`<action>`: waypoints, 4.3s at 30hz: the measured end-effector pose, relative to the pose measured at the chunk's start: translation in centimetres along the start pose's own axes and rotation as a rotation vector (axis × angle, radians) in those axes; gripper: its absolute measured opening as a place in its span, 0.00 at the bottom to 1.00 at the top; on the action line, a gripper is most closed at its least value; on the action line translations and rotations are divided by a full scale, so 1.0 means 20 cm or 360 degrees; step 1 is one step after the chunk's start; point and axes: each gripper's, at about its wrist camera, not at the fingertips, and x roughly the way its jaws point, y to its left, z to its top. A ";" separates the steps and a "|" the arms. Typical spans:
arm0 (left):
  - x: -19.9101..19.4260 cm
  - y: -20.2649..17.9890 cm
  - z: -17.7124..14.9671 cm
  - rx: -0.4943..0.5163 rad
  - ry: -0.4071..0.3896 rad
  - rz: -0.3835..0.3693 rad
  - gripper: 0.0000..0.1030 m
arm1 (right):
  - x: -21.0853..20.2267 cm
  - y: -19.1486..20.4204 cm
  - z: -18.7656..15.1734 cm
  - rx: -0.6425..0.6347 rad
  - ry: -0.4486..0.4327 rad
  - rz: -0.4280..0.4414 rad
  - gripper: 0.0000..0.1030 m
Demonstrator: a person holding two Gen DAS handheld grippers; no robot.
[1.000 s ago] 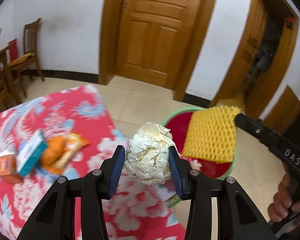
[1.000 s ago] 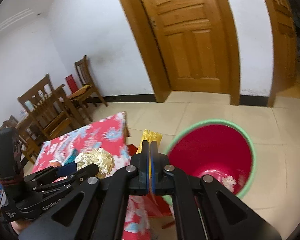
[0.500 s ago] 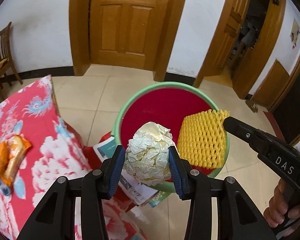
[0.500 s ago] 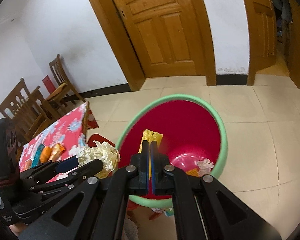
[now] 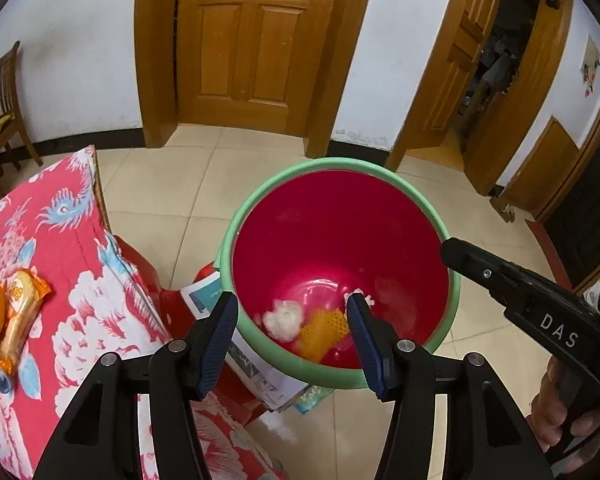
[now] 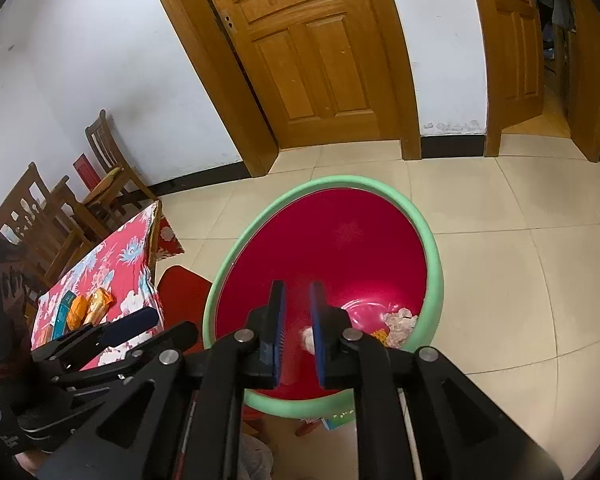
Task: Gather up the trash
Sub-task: 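Carry both items over the red bucket and open both tools, then move both open tools back over the table toward the orange box, then grasp the orange box with the left tool while the right tool grasps the white medicine box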
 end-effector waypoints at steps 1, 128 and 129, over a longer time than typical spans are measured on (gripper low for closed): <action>-0.01 0.00 0.00 -0.0003 -0.0006 -0.0003 0.56 | 0.00 0.01 0.00 -0.0003 -0.0001 -0.0001 0.16; -0.99 1.66 -0.74 -0.1084 -0.0386 0.0696 0.50 | 0.57 1.98 -0.50 -0.1341 0.0333 0.0338 0.98; -0.99 1.67 -0.74 -0.1085 -0.0384 0.0693 0.50 | 0.58 1.98 -0.51 -0.1345 0.0338 0.0331 0.98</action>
